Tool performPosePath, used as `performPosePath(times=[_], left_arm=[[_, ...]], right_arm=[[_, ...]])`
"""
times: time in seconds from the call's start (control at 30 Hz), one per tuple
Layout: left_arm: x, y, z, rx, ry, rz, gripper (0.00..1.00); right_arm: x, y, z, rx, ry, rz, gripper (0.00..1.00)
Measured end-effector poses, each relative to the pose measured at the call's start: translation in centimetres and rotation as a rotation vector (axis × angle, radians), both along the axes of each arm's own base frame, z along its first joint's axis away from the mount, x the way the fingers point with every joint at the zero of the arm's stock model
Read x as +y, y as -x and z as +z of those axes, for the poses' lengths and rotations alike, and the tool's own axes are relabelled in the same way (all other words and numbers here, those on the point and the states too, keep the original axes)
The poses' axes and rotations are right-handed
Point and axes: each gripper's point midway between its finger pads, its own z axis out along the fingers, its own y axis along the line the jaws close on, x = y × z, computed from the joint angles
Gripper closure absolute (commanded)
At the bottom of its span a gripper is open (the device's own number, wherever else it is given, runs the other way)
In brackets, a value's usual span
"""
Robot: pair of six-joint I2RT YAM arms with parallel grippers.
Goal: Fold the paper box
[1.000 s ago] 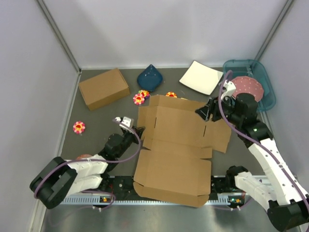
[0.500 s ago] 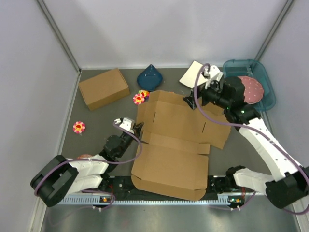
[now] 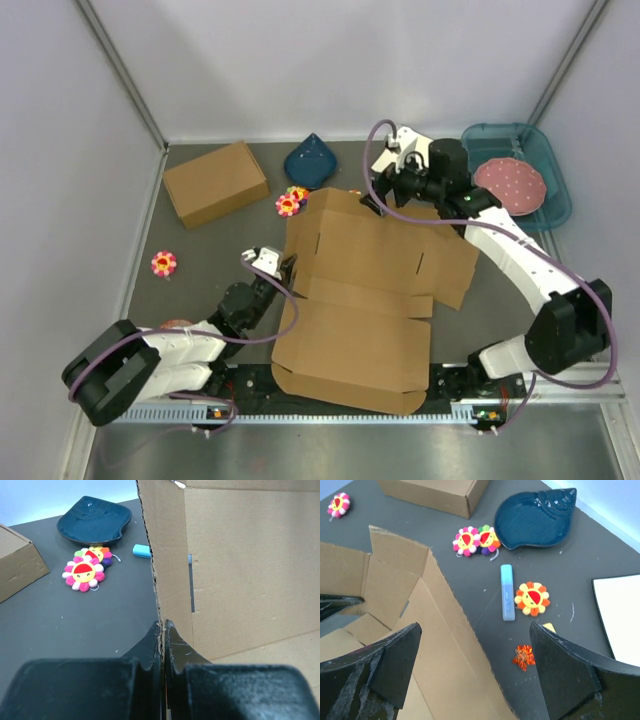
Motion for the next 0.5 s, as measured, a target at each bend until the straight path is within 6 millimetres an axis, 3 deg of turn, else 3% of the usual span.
performPosePath(times=[0.33,0.5], left_arm=[[0.4,0.1,0.8,-0.017,0.011,0.020,1.00],[0.6,0.1,1.1,-0.022,0.016,0.022,1.00]], right_arm=[[3.0,-1.6,-2.9,0.066,0.014,0.079,0.19],[4.2,-1.3,-4.5,0.089,0.037,0.102,0.37]])
